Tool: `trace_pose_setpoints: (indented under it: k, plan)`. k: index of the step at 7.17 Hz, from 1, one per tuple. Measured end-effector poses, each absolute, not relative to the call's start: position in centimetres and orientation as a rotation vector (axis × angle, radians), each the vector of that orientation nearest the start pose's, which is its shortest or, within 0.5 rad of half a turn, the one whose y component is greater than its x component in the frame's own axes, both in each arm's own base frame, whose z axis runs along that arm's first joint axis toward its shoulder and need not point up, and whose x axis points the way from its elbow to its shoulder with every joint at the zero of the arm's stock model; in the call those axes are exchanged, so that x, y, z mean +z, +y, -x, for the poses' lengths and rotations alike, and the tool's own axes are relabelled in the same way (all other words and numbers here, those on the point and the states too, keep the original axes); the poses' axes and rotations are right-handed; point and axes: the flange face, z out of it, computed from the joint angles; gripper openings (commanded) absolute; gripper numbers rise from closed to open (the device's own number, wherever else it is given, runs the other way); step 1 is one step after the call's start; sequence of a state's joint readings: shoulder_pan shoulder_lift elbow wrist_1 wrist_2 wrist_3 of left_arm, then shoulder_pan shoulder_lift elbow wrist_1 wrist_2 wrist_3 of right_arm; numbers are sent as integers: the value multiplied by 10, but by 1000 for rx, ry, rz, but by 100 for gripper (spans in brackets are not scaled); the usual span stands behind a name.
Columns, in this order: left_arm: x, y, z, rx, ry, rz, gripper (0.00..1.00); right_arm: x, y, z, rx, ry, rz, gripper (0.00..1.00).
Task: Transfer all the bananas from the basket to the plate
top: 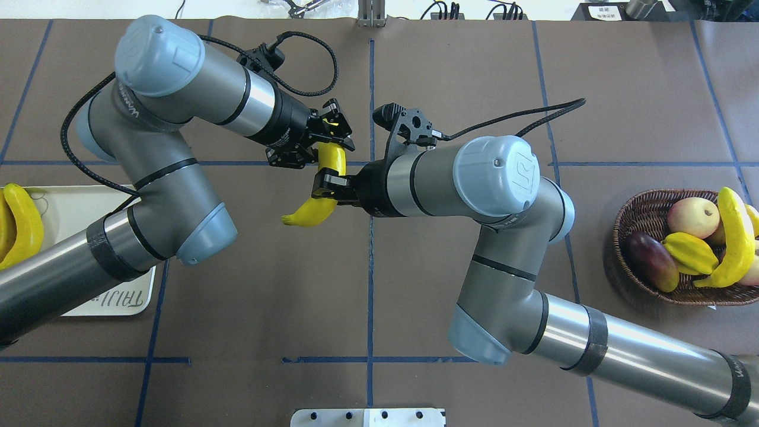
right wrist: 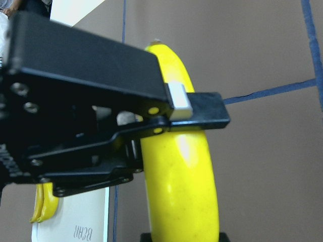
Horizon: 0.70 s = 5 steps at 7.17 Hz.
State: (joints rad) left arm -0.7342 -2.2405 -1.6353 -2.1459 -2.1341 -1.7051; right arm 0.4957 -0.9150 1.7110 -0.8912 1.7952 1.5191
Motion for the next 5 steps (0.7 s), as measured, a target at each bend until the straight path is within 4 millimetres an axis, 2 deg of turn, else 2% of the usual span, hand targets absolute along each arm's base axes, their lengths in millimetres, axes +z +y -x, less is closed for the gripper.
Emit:
trace_pose_setpoints:
  k: [3, 4, 5]
  plan:
    - [161, -511, -423, -380, 1358, 71, 0, 128, -412, 500, 198, -1466, -232, 100]
    - [170, -517, -415, -396, 1347, 66, 0, 128, -418, 492, 197, -1468, -226, 100]
    - [191, -526, -402, -428, 1323, 62, 0, 130, -430, 480, 196, -1453, -206, 100]
